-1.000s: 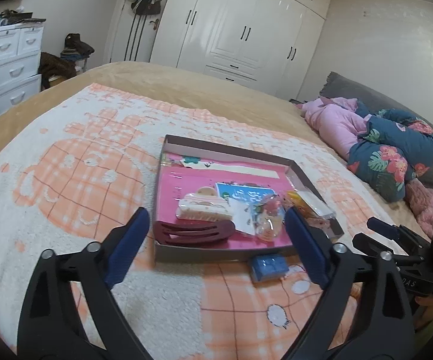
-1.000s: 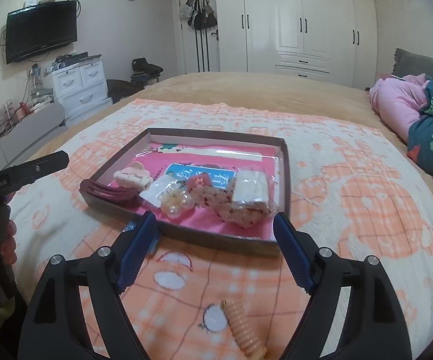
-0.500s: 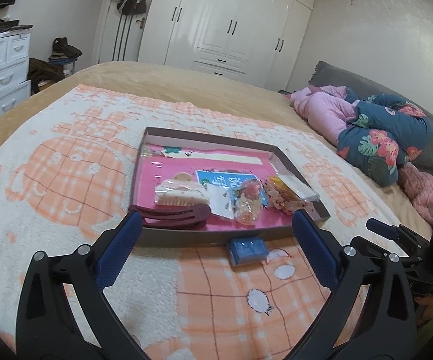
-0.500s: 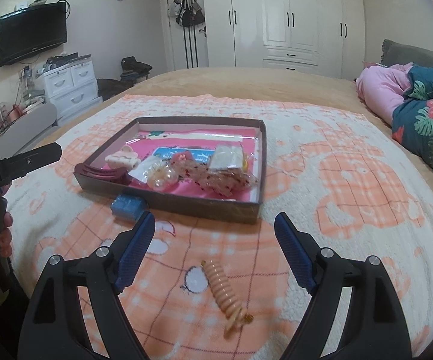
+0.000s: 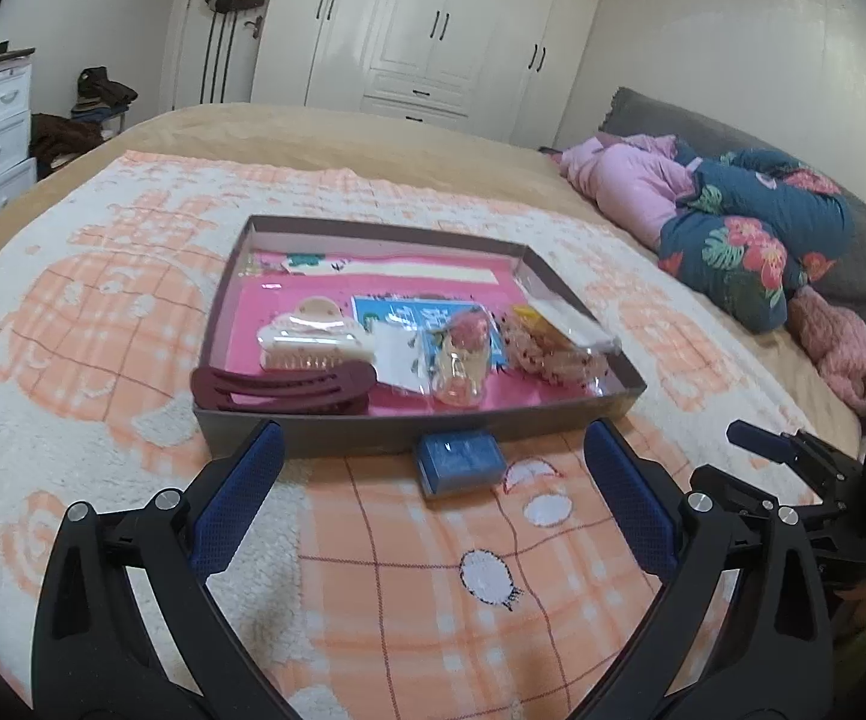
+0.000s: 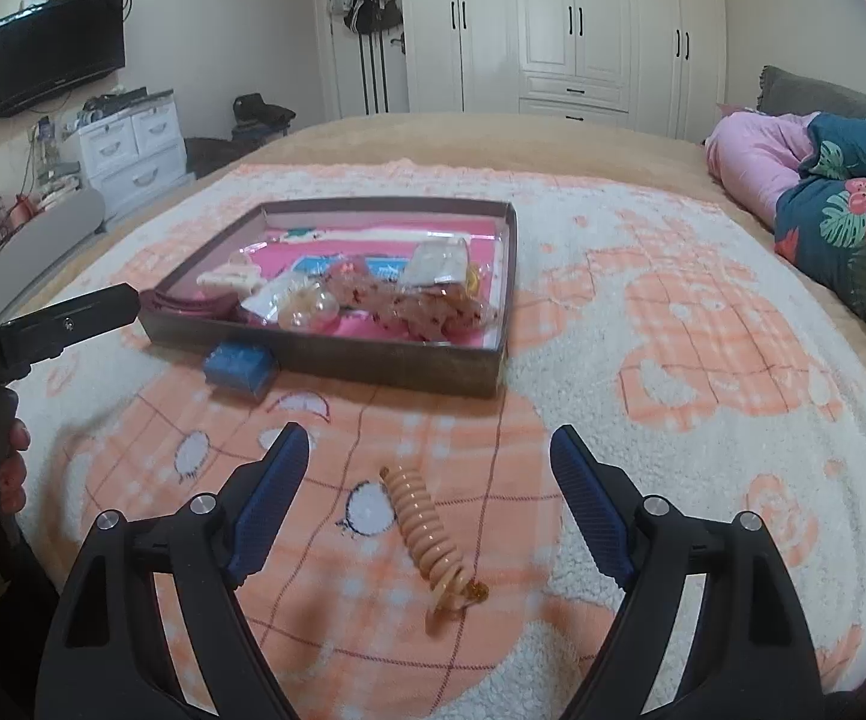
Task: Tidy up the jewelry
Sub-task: 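Lift both tools back from the tray toward the blue box and coiled tie, then grasp the blue box with the left tool while the right grasps the peach coiled tie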
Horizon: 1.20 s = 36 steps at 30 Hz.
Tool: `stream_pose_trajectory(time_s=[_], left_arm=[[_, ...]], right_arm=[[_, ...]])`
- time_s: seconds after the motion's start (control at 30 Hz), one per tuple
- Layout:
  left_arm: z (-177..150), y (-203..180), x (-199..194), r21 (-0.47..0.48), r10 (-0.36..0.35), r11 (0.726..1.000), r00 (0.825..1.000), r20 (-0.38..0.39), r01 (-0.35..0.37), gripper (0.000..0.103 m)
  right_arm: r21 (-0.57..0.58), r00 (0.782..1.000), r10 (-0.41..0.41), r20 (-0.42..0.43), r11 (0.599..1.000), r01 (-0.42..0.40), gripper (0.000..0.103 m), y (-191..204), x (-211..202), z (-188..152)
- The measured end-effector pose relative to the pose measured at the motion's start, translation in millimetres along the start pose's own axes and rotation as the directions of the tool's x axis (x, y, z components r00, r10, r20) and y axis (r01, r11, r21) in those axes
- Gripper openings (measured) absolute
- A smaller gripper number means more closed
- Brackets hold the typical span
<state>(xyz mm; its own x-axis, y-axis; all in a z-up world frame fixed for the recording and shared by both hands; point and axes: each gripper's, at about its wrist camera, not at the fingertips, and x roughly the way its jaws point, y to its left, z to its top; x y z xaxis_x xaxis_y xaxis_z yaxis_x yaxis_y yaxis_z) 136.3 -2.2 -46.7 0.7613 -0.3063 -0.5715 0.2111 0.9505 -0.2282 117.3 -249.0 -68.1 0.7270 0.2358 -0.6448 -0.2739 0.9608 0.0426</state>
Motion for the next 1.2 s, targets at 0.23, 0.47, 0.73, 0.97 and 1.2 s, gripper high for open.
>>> stream_pose_trajectory(time_s=[0.23, 0.47, 0.73, 0.97, 1.2], left_arm=[[-11, -2, 18, 0.010, 0.006, 1.000, 0.998, -0.056, -0.006, 0.091], [-16, -8, 39, 0.018, 0.014, 1.000, 0.995, -0.101, -0.012, 0.091], [-17, -13, 61, 0.012, 0.016, 1.000, 0.990, -0.141, -0.015, 0.091], [-22, -17, 79, 0.016, 0.024, 1.000, 0.982, -0.189, -0.022, 0.068], [-20, -16, 78, 0.025, 0.022, 1.000, 0.982, -0.190, -0.018, 0.041]], right_arm=[[-0.019, 0.998, 0.001, -0.063, 1.000, -0.002, 0.080, 3, 15, -9], [-0.040, 0.991, -0.008, -0.130, 0.999, 0.003, 0.071, 6, 29, -18], [-0.056, 0.981, 0.023, -0.192, 0.998, -0.035, 0.021, 13, 37, -28], [-0.059, 0.982, 0.076, -0.173, 0.994, -0.088, 0.020, 19, 29, -25], [-0.069, 0.982, 0.134, -0.131, 0.987, -0.143, 0.020, 27, 18, -18]])
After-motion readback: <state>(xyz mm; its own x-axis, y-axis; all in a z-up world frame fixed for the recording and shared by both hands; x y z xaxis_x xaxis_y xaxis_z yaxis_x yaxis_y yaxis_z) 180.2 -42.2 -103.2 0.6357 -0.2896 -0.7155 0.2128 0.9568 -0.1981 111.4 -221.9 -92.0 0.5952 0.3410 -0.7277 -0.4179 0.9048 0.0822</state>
